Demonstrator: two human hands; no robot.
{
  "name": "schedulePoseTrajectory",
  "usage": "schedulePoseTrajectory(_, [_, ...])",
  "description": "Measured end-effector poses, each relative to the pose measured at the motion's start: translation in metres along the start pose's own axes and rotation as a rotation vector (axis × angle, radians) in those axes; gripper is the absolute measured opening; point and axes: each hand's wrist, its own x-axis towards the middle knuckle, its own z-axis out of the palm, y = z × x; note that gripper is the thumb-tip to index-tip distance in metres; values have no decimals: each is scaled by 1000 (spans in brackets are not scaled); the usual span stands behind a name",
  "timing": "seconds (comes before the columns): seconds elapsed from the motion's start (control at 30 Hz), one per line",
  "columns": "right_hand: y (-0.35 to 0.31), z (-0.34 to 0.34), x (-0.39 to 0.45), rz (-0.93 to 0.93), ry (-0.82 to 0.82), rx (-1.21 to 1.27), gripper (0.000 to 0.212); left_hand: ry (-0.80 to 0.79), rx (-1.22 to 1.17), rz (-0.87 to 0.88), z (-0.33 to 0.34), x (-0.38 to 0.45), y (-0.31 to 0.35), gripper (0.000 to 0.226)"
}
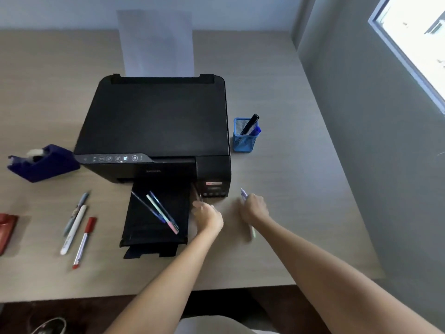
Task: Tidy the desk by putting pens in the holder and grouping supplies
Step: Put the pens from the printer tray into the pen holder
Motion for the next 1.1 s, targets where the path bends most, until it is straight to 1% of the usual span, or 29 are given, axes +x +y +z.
schedulePoseTrajectory(0.07, [7, -7, 3, -20, -8, -45, 47, 6, -61, -110, 8, 7, 4, 47])
schedulePoseTrajectory(0.1, [12, -10, 4, -30, -21, -44, 50, 19, -59, -143, 13, 12, 2, 47])
schedulePoseTrajectory(0.17, [23, -18, 6, -25, -42, -20, 53, 59, -16, -152, 17, 23, -2, 42])
schedulePoseTrajectory(0.23, [33, -27, 10, 1, -51, 11, 49, 57, 38, -140, 18, 28, -6, 36])
schedulePoseTrajectory(0.33, [47, -41, 19, 38, -24, 98, 36, -33, 152, -87, 17, 28, -17, 40])
schedulePoseTrajectory(0.37, [49, -48, 22, 37, -15, 150, 34, -87, 132, -67, 15, 26, -22, 39])
schedulePoseTrajectory(0.4, [51, -54, 25, 29, -5, 209, 32, -152, 54, -64, 14, 22, -30, 35])
schedulePoseTrajectory(0.47, [48, -71, 30, 9, 15, 336, 26, -361, -151, -141, 8, 7, -40, 19])
schedulePoseTrajectory(0.5, [45, -80, 34, 3, 40, 391, 22, -464, -186, -179, 3, -3, -40, 17])
schedulePoseTrajectory(0.57, [37, -99, 48, -10, 93, 481, 18, -663, -195, -211, -8, -23, -33, 23])
schedulePoseTrajectory(0.63, [26, -120, 62, -20, 118, 575, 14, -845, -144, -180, -18, -40, -14, 26])
schedulePoseTrajectory(0.7, [14, -139, 74, -23, 125, 677, 9, -930, -154, -115, -23, -53, 15, 30])
schedulePoseTrajectory(0.73, [8, -149, 79, -32, 124, 744, 8, -934, -208, -71, -25, -58, 33, 31])
schedulePoseTrajectory(0.77, [1, -159, 80, -48, 108, 834, 8, -909, -299, -30, -25, -62, 53, 33])
schedulePoseTrajectory(0.83, [-14, -175, 83, -96, 59, 1053, 12, -772, -539, 49, -22, -57, 93, 35])
schedulePoseTrajectory(0.93, [-34, -190, 87, -166, 52, 1320, 14, -445, -824, 182, -19, -35, 151, 31])
schedulePoseTrajectory(1.0, [-46, -193, 92, -204, 75, 1388, 16, -233, -958, 263, -23, -19, 185, 25])
schedulePoseTrajectory(1.03, [-52, -194, 94, -220, 89, 1378, 16, -136, -1000, 303, -25, -10, 200, 21])
schedulePoseTrajectory(1.1, [-63, -190, 102, -240, 110, 1299, 16, 4, -1036, 373, -27, 8, 222, 11])
